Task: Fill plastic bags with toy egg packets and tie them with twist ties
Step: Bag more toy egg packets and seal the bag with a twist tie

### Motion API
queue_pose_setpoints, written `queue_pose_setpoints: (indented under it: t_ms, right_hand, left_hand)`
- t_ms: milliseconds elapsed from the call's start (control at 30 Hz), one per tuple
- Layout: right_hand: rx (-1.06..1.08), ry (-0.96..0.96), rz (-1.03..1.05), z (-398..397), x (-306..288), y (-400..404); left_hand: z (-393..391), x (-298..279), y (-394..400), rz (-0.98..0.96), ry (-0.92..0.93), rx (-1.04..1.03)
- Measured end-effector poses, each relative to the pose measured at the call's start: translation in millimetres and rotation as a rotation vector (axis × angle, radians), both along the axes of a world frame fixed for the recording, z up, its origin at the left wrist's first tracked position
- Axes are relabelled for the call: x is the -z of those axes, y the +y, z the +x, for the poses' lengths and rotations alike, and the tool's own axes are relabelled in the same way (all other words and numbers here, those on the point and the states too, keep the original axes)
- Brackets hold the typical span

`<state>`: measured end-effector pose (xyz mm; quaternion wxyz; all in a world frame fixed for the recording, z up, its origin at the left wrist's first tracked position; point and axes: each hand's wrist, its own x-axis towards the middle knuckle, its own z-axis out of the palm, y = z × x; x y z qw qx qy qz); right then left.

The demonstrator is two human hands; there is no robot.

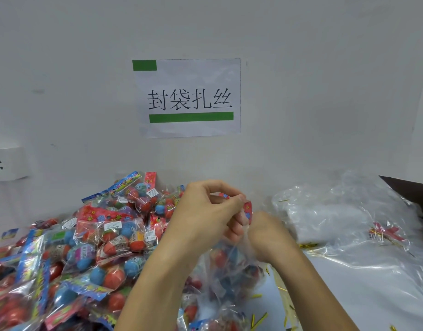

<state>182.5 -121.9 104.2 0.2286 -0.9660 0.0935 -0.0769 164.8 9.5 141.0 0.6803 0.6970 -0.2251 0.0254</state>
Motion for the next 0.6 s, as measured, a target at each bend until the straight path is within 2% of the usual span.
queue_pose_setpoints:
  t_ms: [133,267,433,600]
  right_hand:
    - [0.035,0.011,0.042,2,-1,-5]
    - [0.034,0.022,0.001,7,1,-6]
    - [0.017,0.021,0.069,2,2,-9]
    - [0.027,0.087,-0.016,-8,-8,-13]
  left_hand:
    - [-4,-1,-1,0.014,0.034,0.05]
    - [-7,-2,-2,0.072,0.066,0.12]
    - [-9,-5,2,0.097,0.07,0.141]
    - [-11,-7,3,0.125,0.074,0.158]
